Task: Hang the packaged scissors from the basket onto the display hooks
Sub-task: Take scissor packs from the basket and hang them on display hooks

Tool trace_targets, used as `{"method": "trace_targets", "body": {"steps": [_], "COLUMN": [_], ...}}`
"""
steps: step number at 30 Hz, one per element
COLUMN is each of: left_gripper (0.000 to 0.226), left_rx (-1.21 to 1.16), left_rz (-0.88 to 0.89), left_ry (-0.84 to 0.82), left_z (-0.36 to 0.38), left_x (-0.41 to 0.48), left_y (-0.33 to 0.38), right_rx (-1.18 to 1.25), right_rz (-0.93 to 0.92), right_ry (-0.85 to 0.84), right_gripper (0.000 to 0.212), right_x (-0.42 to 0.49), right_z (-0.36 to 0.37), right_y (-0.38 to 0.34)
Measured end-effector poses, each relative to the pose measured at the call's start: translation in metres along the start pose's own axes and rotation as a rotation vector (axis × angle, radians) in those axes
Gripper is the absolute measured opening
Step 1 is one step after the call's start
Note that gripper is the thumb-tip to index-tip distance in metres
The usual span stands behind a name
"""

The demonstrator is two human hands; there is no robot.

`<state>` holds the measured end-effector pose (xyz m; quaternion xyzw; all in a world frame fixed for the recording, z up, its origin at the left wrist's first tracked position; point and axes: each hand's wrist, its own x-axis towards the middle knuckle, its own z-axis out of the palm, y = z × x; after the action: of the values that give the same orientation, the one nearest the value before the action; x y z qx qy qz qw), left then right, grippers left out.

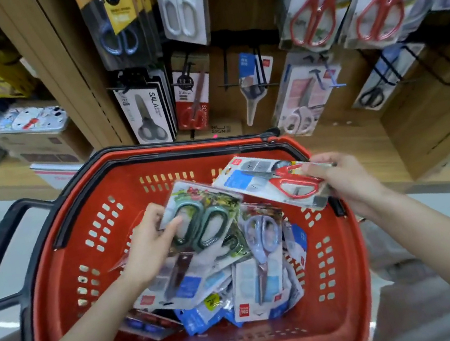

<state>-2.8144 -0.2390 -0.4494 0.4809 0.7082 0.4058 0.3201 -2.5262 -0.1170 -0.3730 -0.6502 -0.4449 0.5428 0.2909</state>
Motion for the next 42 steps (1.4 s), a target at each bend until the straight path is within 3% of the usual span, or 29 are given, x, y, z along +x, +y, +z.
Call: {"method": "trace_targets", "body": {"steps": [4, 8, 14, 21, 24, 26, 29, 32, 38, 42], "left_gripper": [0.014, 0.025, 0.028, 0.029, 0.019, 0.022, 0.052, 0.042, 0.066, 0.063], "left_rx": [-0.167, -0.159, -0.234, -0.547, -0.625, -0.663, -0.731, -0.751, -0.952, -0.894], "left_rz": [-0.061, -0.074, -0.123, -0.183, -0.184, -0.186, -0.233, -0.282, -0.497, -0.597], "left_ry": [0.089, 0.205, 0.284, 0.558, 0.627, 0.631, 0.6, 0.569, 0.436, 0.553], "left_z": [0.008, 0.022, 0.033, 0.019, 0.017, 0.021, 0.024, 0.019, 0.01, -0.001], "left_x": [0.001, 0.0, -0.004, 0.001, 0.004, 0.003, -0.002, -0.005, -0.008, -0.003], "left_y": [0.019, 0.033, 0.047, 0.064, 0.064, 0.059, 0.049, 0.041, 0.019, -0.005], "right_rx": [0.337, 0.576, 0.13, 0.038, 0.182, 0.244, 0.241, 0.27, 0.334, 0.242], "right_rz": [0.166, 0.249, 0.236, 0.267, 0.326, 0.337, 0.317, 0.304, 0.166, 0.081], "right_ry": [-0.101, -0.123, -0.404, -0.272, -0.332, -0.336, -0.236, -0.188, -0.117, -0.059], "right_gripper": [0.029, 0.016, 0.014, 0.021, 0.018, 0.015, 0.013, 0.022, 0.016, 0.015], "right_x": [-0.012, -0.023, -0.033, -0.026, -0.03, -0.034, -0.033, -0.032, -0.023, -0.014], "right_z": [0.004, 0.014, 0.032, 0.041, 0.051, 0.063, 0.072, 0.067, 0.053, 0.038], "right_y": [0.009, 0.02, 0.05, 0.076, 0.077, 0.076, 0.08, 0.082, 0.066, 0.05]}}
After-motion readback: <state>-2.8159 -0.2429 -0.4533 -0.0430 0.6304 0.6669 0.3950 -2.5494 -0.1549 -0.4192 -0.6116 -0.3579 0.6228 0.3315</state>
